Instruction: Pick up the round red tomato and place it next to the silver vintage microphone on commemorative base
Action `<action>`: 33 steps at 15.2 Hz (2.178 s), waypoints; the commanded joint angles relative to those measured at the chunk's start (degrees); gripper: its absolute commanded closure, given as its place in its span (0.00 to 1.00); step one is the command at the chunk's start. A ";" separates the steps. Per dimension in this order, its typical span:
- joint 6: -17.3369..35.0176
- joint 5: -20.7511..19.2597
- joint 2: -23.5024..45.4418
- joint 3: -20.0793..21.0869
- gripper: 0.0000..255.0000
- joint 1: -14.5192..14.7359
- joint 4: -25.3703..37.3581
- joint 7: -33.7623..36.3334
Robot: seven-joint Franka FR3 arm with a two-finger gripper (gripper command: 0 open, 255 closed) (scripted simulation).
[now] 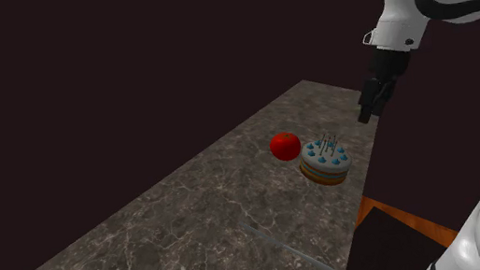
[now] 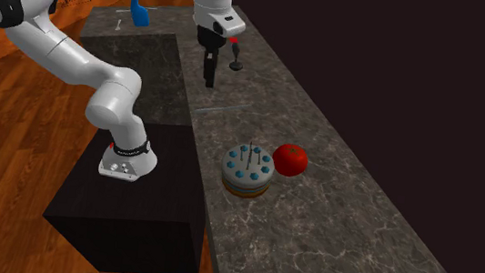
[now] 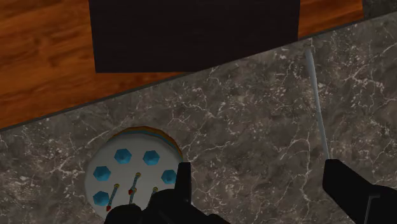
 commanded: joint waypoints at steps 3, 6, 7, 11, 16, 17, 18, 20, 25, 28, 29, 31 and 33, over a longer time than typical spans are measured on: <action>4.20 0.50 2.67 1.55 0.00 -0.87 -0.56 3.99; 10.27 0.83 7.25 3.72 0.00 -2.24 -0.69 9.94; 12.21 0.82 8.90 4.37 0.00 -2.69 -0.54 11.94; 19.44 0.14 15.99 6.78 0.00 -4.71 0.95 19.96; 26.95 -2.24 25.53 8.97 0.00 -7.29 4.67 30.32; 28.21 -2.92 27.48 9.27 0.00 -7.78 5.64 32.43; 29.39 -3.65 29.43 9.53 0.00 -8.26 6.67 34.56; 31.48 -5.27 33.33 9.86 0.00 -9.13 8.93 38.84; 35.23 -9.78 42.93 9.62 0.00 -10.78 15.61 49.42; 36.71 -11.33 46.30 9.07 0.00 -11.06 17.69 52.77; 37.41 -11.43 46.66 9.02 0.00 -11.08 17.35 52.83; 38.79 -11.65 47.41 8.94 0.00 -11.14 16.72 52.97; 40.16 -11.89 48.20 8.85 0.00 -11.20 16.13 53.12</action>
